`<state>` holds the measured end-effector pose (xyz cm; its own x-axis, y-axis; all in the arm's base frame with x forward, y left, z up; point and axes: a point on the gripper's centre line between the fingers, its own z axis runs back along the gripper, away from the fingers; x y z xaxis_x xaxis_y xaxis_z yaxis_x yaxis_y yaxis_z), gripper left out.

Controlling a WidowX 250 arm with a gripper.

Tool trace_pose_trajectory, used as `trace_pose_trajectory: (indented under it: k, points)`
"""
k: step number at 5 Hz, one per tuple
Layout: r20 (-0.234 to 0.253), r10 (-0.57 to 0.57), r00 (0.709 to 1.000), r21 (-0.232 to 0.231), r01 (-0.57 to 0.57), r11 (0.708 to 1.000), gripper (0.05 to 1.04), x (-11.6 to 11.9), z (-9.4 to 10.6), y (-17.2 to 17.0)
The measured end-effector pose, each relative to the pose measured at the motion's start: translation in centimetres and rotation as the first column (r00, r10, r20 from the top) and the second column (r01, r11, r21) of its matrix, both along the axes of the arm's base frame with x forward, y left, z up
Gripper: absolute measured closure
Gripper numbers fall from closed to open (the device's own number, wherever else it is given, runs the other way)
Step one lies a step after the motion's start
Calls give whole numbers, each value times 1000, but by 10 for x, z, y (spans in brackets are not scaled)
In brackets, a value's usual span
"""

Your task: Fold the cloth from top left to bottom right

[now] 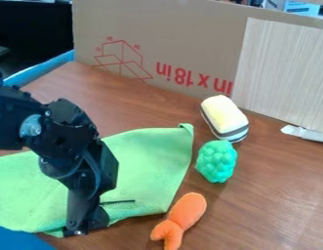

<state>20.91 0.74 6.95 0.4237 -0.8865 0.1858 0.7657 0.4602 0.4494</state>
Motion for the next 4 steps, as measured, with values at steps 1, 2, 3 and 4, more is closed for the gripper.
trace_pose_trajectory:
  k: [1, 2, 3, 4]
  points:
    - [1, 17, 1000, 0, -17, 1000, 83, 4, -1, 4]
    - [-5, 33, 999, -2, -33, 999, 83, 8, -6, 8]
    - [-16, 51, 999, -7, -51, 999, 83, 14, -5, 11]
    - [-37, 59, 998, -18, -60, 998, 83, 17, 2, 12]
